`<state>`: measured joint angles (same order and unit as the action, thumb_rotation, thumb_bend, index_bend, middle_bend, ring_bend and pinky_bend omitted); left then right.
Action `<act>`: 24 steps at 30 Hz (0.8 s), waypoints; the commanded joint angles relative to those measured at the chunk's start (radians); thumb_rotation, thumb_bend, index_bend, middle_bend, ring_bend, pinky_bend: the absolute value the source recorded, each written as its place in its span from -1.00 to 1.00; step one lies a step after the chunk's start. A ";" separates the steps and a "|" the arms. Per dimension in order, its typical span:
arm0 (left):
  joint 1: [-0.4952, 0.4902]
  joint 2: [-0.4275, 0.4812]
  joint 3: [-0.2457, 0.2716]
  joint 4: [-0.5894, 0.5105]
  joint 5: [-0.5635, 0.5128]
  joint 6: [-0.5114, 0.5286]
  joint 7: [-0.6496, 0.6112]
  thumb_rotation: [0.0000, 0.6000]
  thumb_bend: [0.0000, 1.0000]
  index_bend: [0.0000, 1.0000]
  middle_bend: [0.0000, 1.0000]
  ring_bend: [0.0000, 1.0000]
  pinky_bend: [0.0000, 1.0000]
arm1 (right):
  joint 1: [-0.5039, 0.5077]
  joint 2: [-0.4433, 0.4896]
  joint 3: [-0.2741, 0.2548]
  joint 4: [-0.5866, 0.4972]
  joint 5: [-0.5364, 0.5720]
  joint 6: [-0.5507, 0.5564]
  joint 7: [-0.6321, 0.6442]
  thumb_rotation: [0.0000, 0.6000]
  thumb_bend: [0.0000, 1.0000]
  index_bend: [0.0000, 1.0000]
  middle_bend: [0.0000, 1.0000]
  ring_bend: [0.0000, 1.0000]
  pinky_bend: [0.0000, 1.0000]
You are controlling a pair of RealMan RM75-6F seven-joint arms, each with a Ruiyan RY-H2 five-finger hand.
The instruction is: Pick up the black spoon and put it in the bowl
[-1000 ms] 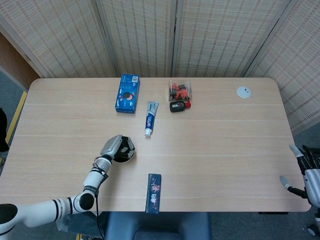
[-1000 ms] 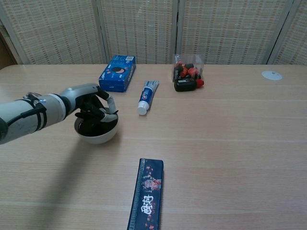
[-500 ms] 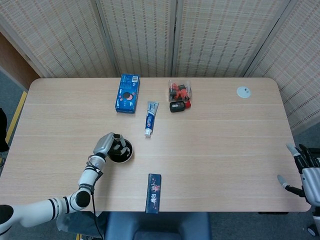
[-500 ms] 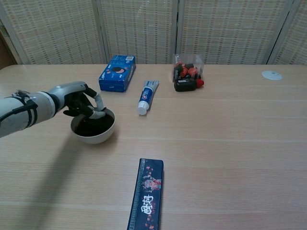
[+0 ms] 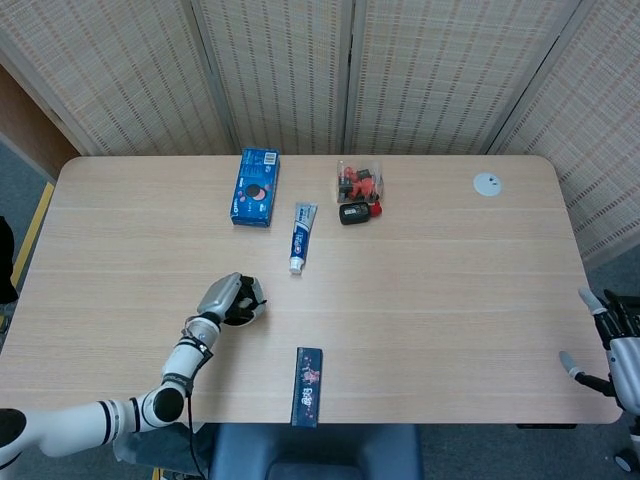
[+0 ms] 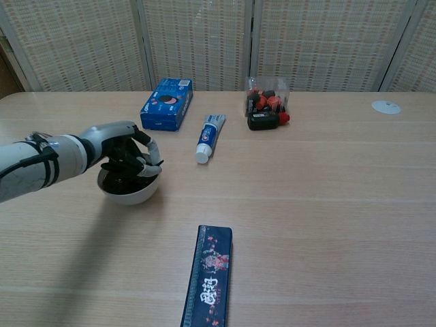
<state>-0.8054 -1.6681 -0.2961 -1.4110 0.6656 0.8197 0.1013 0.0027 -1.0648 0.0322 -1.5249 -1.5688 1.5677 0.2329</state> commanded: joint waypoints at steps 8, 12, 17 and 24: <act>-0.045 -0.025 -0.024 0.080 -0.073 -0.005 0.044 1.00 -0.15 0.27 1.00 1.00 1.00 | -0.003 -0.001 0.000 0.002 0.003 0.000 0.001 1.00 -0.47 -0.94 -0.70 -0.93 -0.74; -0.040 -0.017 -0.016 0.090 -0.086 -0.001 0.053 1.00 -0.15 0.27 1.00 1.00 1.00 | -0.001 -0.001 0.001 0.002 0.002 -0.001 0.001 1.00 -0.47 -0.94 -0.70 -0.93 -0.74; -0.024 0.002 -0.002 0.062 -0.078 0.007 0.055 1.00 -0.15 0.27 1.00 1.00 1.00 | 0.005 -0.002 0.000 0.002 -0.003 -0.008 -0.001 1.00 -0.47 -0.94 -0.70 -0.93 -0.74; -0.015 0.023 0.013 -0.008 -0.052 0.008 0.060 1.00 -0.15 0.27 1.00 1.00 1.00 | 0.002 -0.001 0.001 0.003 0.001 -0.005 0.003 1.00 -0.47 -0.94 -0.70 -0.93 -0.74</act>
<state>-0.8224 -1.6494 -0.2877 -1.4090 0.6066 0.8270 0.1589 0.0045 -1.0659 0.0331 -1.5216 -1.5682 1.5629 0.2356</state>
